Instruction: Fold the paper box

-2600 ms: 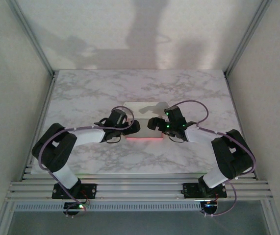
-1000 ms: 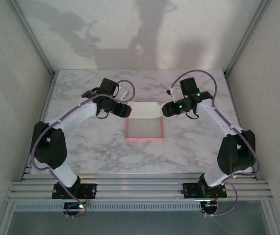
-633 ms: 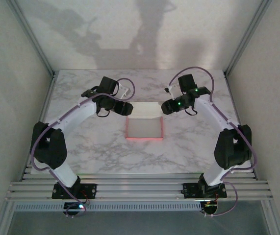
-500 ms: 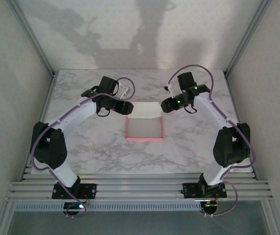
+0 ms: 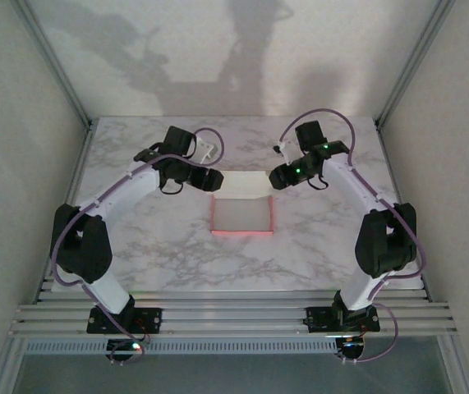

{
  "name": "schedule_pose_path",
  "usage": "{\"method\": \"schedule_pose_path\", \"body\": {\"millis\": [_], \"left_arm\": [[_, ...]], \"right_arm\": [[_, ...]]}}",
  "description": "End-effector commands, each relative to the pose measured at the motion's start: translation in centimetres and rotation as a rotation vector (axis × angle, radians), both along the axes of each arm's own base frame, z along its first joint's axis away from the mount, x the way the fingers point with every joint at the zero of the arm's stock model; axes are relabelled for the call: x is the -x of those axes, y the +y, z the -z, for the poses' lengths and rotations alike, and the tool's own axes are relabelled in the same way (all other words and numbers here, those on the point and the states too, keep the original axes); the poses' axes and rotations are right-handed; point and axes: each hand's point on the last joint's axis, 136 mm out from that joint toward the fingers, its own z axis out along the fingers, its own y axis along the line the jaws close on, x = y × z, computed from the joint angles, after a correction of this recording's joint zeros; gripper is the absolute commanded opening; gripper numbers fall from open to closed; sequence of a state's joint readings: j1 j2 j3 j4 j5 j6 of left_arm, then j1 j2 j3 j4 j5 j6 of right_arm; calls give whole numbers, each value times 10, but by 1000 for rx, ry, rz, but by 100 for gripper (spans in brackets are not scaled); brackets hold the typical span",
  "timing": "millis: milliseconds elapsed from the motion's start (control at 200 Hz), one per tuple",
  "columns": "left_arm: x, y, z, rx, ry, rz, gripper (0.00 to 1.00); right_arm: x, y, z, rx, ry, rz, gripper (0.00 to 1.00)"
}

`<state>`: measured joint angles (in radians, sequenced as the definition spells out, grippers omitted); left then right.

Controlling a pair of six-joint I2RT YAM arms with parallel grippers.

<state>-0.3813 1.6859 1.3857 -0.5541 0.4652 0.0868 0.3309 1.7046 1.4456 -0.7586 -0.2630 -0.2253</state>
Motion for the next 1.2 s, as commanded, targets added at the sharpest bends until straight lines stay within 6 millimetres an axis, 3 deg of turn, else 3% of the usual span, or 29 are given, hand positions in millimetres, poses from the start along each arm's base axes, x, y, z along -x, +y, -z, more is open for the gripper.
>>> {"method": "schedule_pose_path", "body": {"millis": [0,546,1196], "left_arm": [[-6,0,-11,42,-14,19,74],[-4,-3,-7,65,1,26,73],[-1,7,-9,19,-16,3,70]], "right_arm": [[3,5,3,-1,26,-33,56],[4,13,1,-28,15,-36,46],[6,15,12,71,-15,-23,12]]}}
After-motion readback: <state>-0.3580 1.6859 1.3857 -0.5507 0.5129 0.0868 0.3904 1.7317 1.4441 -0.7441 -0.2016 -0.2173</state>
